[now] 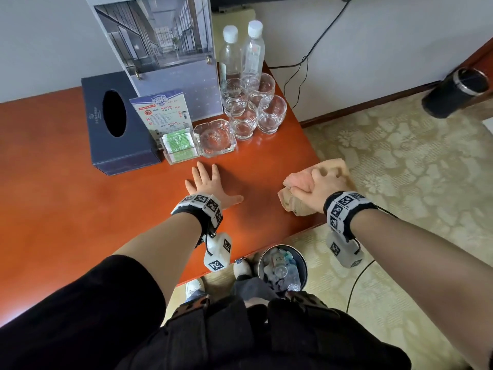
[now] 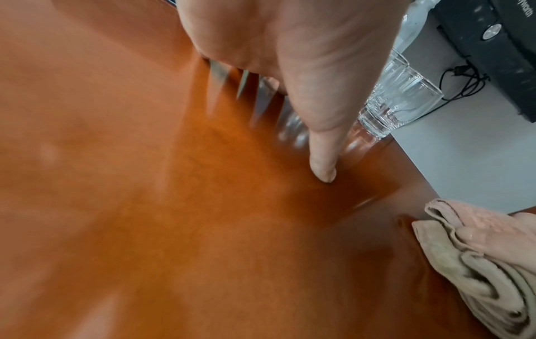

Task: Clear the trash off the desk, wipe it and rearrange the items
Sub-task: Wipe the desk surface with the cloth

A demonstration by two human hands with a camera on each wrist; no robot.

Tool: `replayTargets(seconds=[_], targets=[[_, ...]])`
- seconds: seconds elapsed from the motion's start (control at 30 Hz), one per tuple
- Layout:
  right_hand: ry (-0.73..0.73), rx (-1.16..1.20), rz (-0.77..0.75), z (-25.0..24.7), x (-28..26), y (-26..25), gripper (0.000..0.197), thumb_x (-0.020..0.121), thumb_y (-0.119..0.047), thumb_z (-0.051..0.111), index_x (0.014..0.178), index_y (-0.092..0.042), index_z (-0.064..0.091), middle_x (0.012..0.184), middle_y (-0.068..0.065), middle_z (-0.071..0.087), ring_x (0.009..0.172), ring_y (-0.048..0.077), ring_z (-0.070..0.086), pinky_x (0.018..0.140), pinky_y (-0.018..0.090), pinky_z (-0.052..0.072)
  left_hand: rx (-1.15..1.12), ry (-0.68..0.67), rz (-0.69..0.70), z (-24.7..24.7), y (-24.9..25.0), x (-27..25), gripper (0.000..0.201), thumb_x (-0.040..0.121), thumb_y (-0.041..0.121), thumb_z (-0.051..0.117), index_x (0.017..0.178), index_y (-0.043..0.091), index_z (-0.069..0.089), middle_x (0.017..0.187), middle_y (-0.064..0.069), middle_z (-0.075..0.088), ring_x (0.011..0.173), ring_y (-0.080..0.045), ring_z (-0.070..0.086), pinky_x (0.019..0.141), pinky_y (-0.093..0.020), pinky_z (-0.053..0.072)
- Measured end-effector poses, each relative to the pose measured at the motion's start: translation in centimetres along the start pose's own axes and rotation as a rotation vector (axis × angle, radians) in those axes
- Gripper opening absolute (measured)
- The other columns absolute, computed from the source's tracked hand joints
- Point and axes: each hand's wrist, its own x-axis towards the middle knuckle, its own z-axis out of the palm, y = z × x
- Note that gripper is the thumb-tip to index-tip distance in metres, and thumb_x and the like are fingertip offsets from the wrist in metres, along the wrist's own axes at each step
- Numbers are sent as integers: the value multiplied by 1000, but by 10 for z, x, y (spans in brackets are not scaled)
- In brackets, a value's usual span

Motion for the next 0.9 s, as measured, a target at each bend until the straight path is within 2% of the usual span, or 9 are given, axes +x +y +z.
replayTargets(seconds=[0.17,0.33,0.47,0.5,0.57,0.63,0.7,0.8,0.9], targets=[[-52,180,117,7,-11,-22,99,68,-87,33,141,-21,32,131,15,48,111,35,54,82,39,45,23,-16,60,0,-11,-4,115,74,68,60,150,20,-11,155,-11,-24,144,-28,-19,118,-50,-1],[-99,459,144,7,-19,-54,84,74,-77,46,135,-20,43,125,6,59,109,29,60,93,38,49,29,-24,112,-1,-19,-5,113,74,64,63,150,21,-9,155,-10,-24,144,-27,-18,118,-50,-1],[-232,752,129,9,-20,-74,66,87,-51,54,141,-23,29,99,13,68,77,27,71,62,35,59,27,-29,153,-1,-27,-4,111,75,63,63,151,22,-8,156,-8,-23,145,-25,-17,118,-50,-3],[-268,745,136,7,-23,-75,67,87,-53,52,142,-24,27,93,13,68,72,29,71,61,37,59,26,-32,161,-1,-29,-4,110,76,63,62,151,23,-8,156,-8,-23,145,-25,-17,118,-50,-3],[-227,481,68,1,-25,-72,73,87,-61,45,144,-17,31,102,13,69,85,31,70,75,38,57,28,-39,174,-3,-33,-4,109,77,61,62,151,23,-8,156,-7,-23,145,-24,-17,118,-49,-3],[-12,120,-71,-6,-26,-61,70,88,-64,39,139,-15,41,115,9,64,102,29,62,83,35,50,23,-47,184,-5,-35,-3,107,78,59,63,151,24,-8,156,-6,-23,145,-23,-17,118,-48,-3],[136,-20,-288,-8,-26,-48,65,88,-58,44,137,-15,41,128,7,51,114,25,52,90,37,43,20,-46,191,-6,-36,-2,106,79,57,63,151,24,-7,156,-5,-22,145,-22,-16,119,-46,-4],[54,-72,-549,-7,-24,-30,80,81,-51,57,147,-23,21,152,4,17,135,26,28,108,43,29,14,-39,201,-6,-39,-3,105,79,57,63,151,25,-6,156,-5,-21,145,-20,-16,118,-44,-5],[-107,-200,-646,-8,-15,-25,101,77,-53,60,150,-35,-7,157,-1,-21,146,24,-7,117,48,5,8,-20,194,-4,-38,-3,105,78,57,64,151,25,-4,157,-4,-21,145,-20,-16,118,-42,-5]])
